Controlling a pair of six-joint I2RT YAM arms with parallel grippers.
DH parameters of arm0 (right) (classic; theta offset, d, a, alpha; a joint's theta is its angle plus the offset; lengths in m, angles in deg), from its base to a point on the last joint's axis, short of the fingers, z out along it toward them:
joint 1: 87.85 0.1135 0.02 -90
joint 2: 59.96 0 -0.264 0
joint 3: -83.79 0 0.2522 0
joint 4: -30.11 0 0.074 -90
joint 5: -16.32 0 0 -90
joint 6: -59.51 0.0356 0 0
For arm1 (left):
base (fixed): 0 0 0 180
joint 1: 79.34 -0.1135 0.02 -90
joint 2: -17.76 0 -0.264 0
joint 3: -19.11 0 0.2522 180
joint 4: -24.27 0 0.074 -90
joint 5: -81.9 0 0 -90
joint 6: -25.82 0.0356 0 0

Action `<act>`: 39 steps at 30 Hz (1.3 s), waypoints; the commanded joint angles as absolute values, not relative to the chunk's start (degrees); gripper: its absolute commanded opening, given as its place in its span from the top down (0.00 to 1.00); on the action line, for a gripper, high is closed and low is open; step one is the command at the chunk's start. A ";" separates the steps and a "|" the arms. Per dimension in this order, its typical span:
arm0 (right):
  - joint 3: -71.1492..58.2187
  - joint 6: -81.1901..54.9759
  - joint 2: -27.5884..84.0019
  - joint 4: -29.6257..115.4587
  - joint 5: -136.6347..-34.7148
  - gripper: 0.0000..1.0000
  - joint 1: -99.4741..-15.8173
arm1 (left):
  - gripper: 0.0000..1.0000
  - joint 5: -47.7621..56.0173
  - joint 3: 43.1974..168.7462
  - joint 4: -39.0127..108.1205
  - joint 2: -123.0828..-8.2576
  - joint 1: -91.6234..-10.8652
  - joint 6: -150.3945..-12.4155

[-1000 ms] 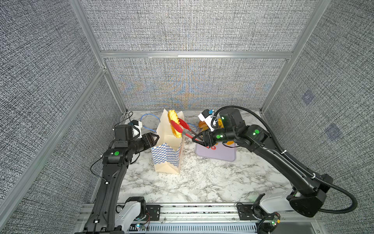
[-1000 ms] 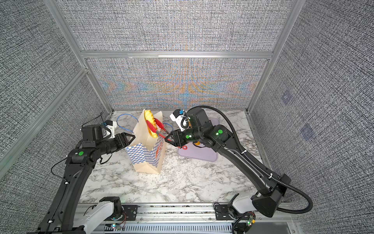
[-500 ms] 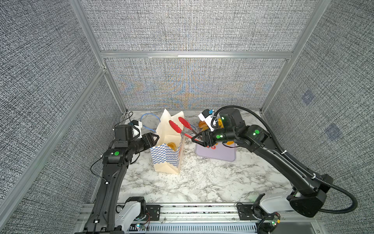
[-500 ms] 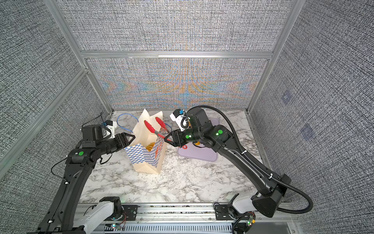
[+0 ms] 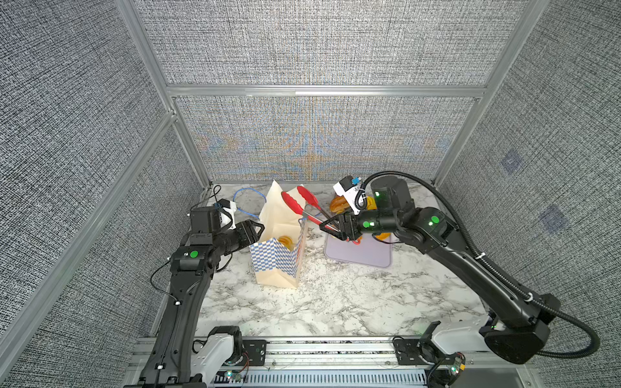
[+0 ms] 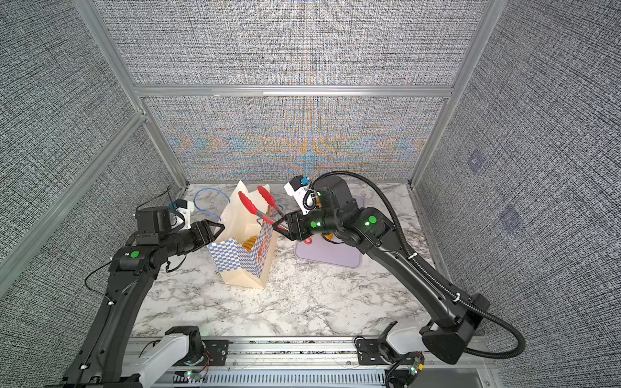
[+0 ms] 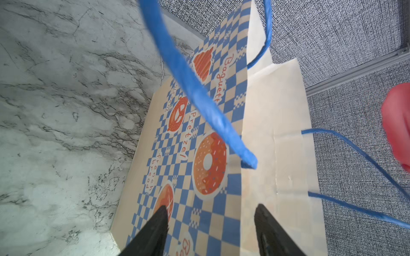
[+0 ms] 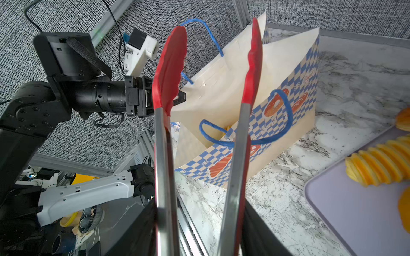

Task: Pack bread into a paper bag
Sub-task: Pick up the bread from the tray.

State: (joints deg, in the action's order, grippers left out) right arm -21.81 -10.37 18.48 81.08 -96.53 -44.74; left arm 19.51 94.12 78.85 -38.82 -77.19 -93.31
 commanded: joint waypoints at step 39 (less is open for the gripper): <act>1.64 -3.44 8.05 84.85 -75.97 0.46 -63.83 | 0.36 20.31 94.22 78.64 -38.74 -77.16 -92.75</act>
